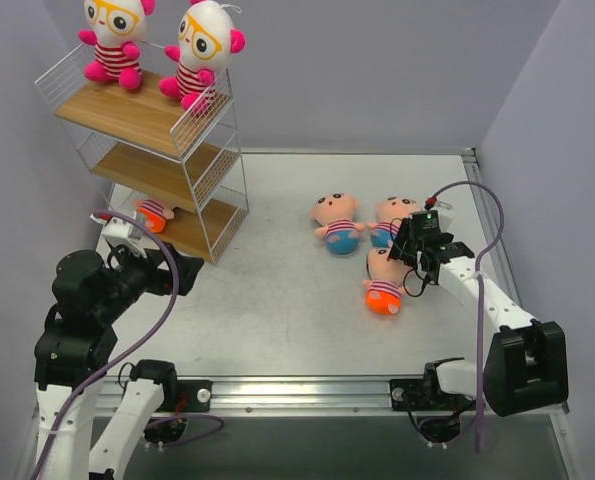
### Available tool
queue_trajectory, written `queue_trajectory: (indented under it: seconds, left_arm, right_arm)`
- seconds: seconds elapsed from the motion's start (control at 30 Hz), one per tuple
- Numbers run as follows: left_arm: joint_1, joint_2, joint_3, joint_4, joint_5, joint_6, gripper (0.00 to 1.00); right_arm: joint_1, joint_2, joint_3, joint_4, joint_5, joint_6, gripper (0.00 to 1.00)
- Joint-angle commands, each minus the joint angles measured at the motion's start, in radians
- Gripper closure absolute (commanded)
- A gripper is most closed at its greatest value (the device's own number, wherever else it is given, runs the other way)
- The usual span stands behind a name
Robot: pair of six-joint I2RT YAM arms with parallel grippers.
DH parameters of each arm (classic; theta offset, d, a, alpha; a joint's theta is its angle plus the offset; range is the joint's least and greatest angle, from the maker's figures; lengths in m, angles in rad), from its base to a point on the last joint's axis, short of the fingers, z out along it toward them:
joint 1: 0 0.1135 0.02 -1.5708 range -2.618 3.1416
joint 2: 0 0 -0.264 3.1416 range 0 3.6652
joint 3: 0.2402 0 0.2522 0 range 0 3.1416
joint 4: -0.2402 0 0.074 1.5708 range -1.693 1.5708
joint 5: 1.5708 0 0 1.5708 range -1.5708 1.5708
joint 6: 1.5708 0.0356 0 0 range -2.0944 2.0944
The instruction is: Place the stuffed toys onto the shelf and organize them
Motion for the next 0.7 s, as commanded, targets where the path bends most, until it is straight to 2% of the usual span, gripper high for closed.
queue_trajectory:
  seconds: [0.0,0.1,0.33,0.47,0.57,0.6,0.67]
  left_arm:
    - [-0.010,0.023,0.000,0.075,0.157,0.011,0.06]
    - [-0.011,0.045,-0.029,0.119,0.216,-0.035,0.06]
    - [-0.054,0.077,-0.121,0.257,0.225,-0.171,0.06]
    - [-0.193,0.126,-0.149,0.320,0.129,-0.216,0.06]
    - [-0.293,0.168,-0.161,0.352,0.000,-0.236,0.06]
    - [-0.357,0.178,-0.163,0.357,-0.031,-0.239,0.06]
    - [-0.410,0.214,-0.172,0.385,-0.103,-0.263,0.06]
  right_arm:
    - [-0.022,0.041,-0.033,0.047,-0.091,0.029,0.33]
    - [-0.024,0.050,-0.085,0.084,-0.139,0.054,0.32]
    - [0.005,0.027,-0.189,0.172,-0.283,0.113,0.28]
    - [0.067,0.007,-0.226,0.232,-0.315,0.159,0.29]
    - [0.134,0.000,-0.238,0.256,-0.314,0.188,0.34]
    - [0.146,-0.004,-0.242,0.265,-0.317,0.208,0.41]
    - [0.168,-0.014,-0.248,0.285,-0.326,0.224,0.50]
